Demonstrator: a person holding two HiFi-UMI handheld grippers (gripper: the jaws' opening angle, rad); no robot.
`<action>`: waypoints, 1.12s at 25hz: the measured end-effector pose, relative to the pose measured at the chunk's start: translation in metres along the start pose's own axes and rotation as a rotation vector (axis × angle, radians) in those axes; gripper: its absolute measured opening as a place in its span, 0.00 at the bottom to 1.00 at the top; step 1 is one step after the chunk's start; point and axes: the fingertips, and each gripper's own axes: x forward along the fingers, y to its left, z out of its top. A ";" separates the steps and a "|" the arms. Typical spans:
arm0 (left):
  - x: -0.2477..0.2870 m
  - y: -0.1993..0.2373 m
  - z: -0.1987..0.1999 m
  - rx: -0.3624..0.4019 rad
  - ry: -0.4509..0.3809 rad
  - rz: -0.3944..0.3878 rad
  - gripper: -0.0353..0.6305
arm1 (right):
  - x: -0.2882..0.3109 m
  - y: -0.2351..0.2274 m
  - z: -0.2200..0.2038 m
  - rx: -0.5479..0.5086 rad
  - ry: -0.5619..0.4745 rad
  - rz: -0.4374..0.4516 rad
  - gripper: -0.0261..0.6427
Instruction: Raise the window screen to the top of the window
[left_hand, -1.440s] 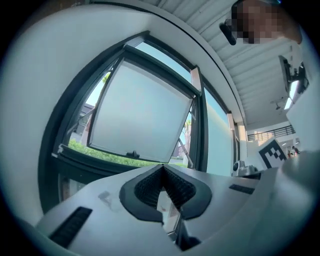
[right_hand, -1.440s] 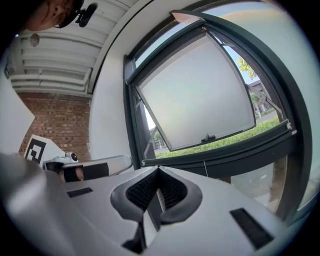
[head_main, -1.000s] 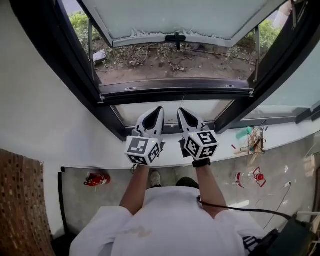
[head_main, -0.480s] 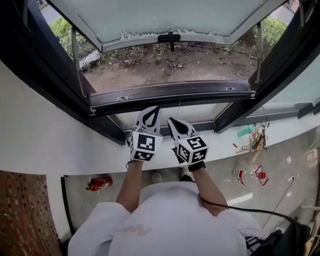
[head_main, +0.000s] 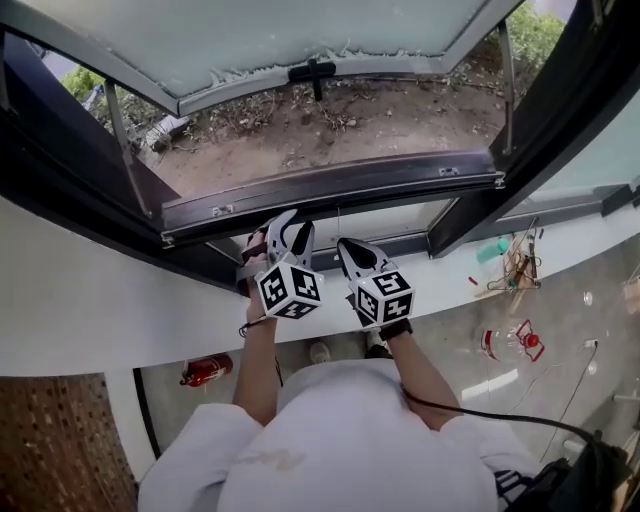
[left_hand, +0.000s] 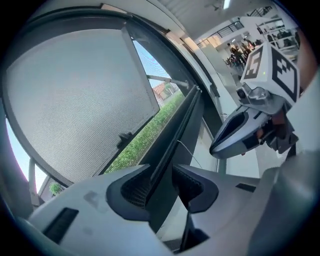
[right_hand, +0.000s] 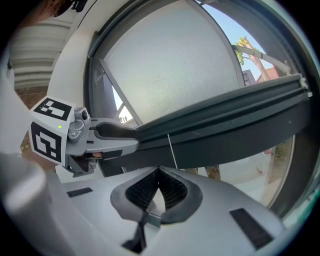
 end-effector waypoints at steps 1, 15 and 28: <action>0.002 0.000 -0.001 0.025 0.019 0.004 0.22 | 0.001 -0.005 -0.005 0.002 0.011 -0.011 0.04; 0.013 0.000 -0.014 0.348 0.172 0.124 0.21 | 0.031 -0.048 -0.076 -0.028 0.162 -0.050 0.23; 0.015 -0.003 -0.017 0.409 0.209 0.156 0.19 | 0.101 -0.102 -0.230 -0.029 0.469 -0.203 0.25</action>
